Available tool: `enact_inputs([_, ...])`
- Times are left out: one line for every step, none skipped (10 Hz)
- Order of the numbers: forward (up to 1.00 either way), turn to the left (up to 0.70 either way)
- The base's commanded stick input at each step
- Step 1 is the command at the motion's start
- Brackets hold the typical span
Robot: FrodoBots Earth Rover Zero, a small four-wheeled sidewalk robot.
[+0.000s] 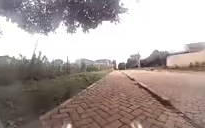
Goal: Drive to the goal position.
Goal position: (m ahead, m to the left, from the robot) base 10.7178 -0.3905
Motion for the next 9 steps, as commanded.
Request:
enact_inputs([0.7, 0.0])
enact_inputs([0.7, 0.0])
enact_inputs([0.7, 0.0])
enact_inputs([0.7, 0.0])
enact_inputs([0.7, 0.0])
enact_inputs([0.7, 0.0])
enact_inputs([0.7, 0.0])
enact_inputs([0.7, 0.0])
enact_inputs([0.7, 0.0])
